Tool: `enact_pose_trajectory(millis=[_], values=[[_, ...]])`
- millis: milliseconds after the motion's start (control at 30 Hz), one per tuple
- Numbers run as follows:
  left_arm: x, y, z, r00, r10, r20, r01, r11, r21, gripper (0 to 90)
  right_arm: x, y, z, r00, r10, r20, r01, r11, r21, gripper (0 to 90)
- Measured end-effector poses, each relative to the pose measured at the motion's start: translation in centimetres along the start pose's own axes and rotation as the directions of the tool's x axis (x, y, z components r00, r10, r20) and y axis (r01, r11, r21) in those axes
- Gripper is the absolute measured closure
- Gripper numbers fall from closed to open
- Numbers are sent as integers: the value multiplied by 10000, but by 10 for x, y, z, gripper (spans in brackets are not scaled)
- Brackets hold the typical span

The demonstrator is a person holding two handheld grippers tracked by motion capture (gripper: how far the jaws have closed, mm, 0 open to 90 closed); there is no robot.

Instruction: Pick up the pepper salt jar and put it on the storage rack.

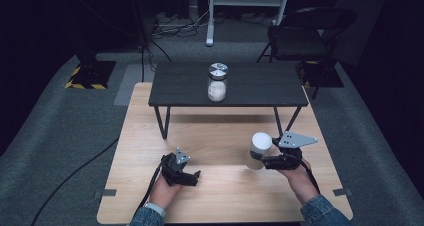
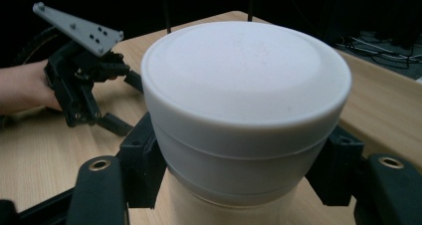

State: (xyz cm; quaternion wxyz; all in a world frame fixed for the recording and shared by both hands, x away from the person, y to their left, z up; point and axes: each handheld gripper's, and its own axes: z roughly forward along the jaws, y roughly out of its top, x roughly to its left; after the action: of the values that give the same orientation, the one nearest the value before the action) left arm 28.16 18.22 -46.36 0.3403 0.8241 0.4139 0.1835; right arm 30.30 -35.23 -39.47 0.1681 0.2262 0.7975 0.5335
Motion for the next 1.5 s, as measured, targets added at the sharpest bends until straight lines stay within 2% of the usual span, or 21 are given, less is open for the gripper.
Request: enact_pose_trajectory(millis=[200,567,767,967,1233,1500], values=[[0,0,0,10000,-20,6,20,10000,24,9,-7,30,-6,9999,20,149,-17,9998,-222,343],[0,0,0,10000,-14,14,14,10000,25,8,-12,92,-15,9985,-306,464,331,9979,-555,343],[0,0,0,10000,7,18,-7,10000,-17,8,-17,126,-11,9979,-220,610,256,9979,-597,343],[1,0,0,10000,-5,56,5,10000,3,8,-23,157,0,9969,-218,753,263,9979,-591,343],[1,1,1,10000,-24,71,23,10000,18,7,-34,176,22,9941,73,1084,5,9974,-721,343],[1,1,0,10000,-6,63,6,10000,17,7,-42,171,38,9845,486,1686,-328,9949,-953,342]])
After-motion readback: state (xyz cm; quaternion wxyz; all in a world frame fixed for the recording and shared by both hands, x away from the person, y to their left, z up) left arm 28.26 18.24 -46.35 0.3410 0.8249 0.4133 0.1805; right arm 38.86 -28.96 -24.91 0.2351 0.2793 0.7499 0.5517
